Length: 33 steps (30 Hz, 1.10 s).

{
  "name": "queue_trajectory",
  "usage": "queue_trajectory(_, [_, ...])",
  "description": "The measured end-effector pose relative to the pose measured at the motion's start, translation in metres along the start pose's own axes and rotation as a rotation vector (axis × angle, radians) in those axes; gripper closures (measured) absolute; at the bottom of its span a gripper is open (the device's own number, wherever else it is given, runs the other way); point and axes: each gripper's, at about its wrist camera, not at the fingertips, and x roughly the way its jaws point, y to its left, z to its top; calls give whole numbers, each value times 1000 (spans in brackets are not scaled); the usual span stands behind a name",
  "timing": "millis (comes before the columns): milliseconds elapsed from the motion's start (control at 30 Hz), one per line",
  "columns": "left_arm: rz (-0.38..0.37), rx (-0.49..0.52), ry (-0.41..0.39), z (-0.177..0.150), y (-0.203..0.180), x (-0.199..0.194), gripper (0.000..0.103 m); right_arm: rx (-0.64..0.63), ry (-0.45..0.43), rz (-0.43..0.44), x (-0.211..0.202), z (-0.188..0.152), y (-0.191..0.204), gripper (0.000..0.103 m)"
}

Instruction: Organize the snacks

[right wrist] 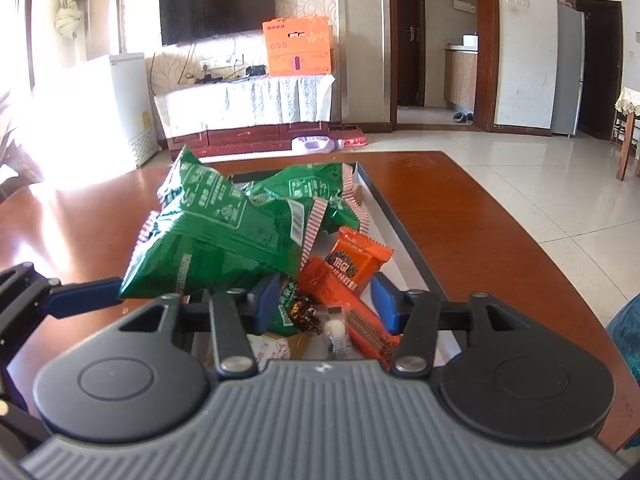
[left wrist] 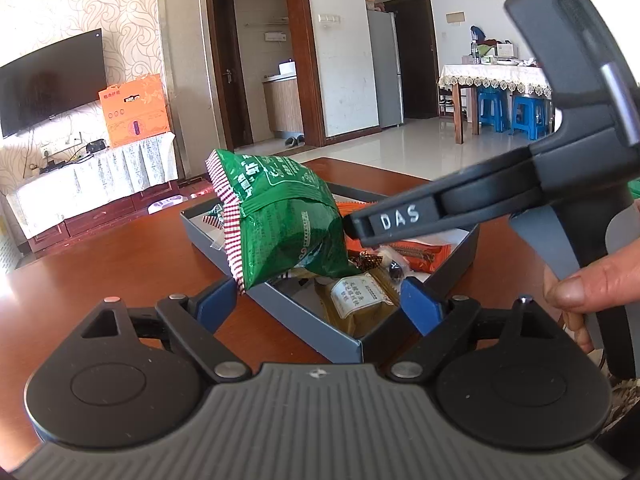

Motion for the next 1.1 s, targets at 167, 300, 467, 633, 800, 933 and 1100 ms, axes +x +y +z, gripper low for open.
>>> queue_trajectory(167, [-2,-2,-5,0,-1,2,8,51,-110,18,-17,1,-8,28])
queue_trajectory(300, [-5,-12,-18,1,-1,2,7,117,-229,39,-43,3,-16,28])
queue_trajectory(467, [-19,-26,-74,4,1,-8,6,179,-328,28,-77,-1,-23,18])
queue_trajectory(633, [-36,-35,-114,6,3,-18,3,249,-327,50,-91,-9,-28,18])
queue_trajectory(800, [-44,-65,-135,8,4,-28,1,271,-336,72,-100,-15,-24,18])
queue_trajectory(933, [-66,-116,-94,9,3,-34,0,280,-321,69,-103,-17,-20,18])
queue_trajectory(1100, [-39,-115,-56,7,-7,-44,0,252,-314,44,-115,-22,-11,18])
